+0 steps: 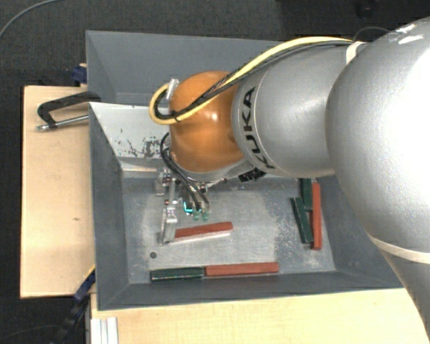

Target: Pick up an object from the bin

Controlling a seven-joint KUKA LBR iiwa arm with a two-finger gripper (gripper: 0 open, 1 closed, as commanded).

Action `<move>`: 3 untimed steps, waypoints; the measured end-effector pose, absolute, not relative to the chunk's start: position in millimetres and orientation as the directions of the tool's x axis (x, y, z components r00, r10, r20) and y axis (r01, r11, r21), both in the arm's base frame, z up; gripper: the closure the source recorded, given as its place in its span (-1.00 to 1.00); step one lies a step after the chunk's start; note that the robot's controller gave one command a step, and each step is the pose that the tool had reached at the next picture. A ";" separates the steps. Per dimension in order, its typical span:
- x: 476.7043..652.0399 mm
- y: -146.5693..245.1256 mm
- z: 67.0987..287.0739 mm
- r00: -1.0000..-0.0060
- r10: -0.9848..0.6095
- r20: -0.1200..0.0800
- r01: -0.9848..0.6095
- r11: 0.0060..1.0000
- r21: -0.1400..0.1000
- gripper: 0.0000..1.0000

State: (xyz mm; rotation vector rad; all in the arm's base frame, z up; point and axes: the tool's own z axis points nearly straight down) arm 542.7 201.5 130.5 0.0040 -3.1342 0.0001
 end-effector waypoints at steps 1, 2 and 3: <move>524.0 211.1 191.3 -0.999 -0.045 -0.010 -0.045 0.999 0.005 -1.00; 491.6 156.6 74.7 -0.949 -0.315 0.002 -0.315 0.949 0.001 -1.00; 492.5 157.9 77.0 -0.949 -0.316 -0.002 -0.316 0.949 0.002 1.00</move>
Offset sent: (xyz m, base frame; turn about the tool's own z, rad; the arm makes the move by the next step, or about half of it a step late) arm -0.0198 0.0076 0.0561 -0.0404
